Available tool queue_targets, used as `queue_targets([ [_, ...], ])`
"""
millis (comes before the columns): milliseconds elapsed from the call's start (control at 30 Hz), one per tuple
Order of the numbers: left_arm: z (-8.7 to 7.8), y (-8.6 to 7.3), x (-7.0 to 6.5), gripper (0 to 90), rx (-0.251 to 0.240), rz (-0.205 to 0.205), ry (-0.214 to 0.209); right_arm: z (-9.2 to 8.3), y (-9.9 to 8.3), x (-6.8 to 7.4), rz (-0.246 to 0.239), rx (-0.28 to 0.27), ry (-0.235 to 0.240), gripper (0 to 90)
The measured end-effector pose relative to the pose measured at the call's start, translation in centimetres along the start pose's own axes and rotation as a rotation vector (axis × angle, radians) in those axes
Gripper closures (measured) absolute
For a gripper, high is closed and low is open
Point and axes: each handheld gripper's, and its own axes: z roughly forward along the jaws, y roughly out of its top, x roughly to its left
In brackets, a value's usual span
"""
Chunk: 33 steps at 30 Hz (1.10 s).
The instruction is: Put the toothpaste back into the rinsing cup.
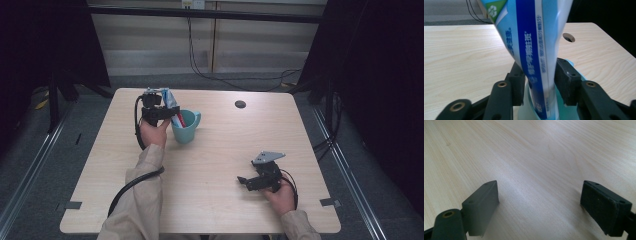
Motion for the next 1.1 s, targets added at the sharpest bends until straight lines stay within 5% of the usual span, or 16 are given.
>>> queue_targets([
  [733, 0.18, -0.2, 0.01, 56.0, 0.019, 0.002, 0.006, 0.0, 0.0, 0.0, 0.0, 0.001, 0.0, 14.2],
  [1100, 0.08, -0.09, -0.07, 45.7, 0.015, -0.002, 0.009, -0.01, 0.0, 0.0, 0.001, 0.001, 0.0, 14.2],
])
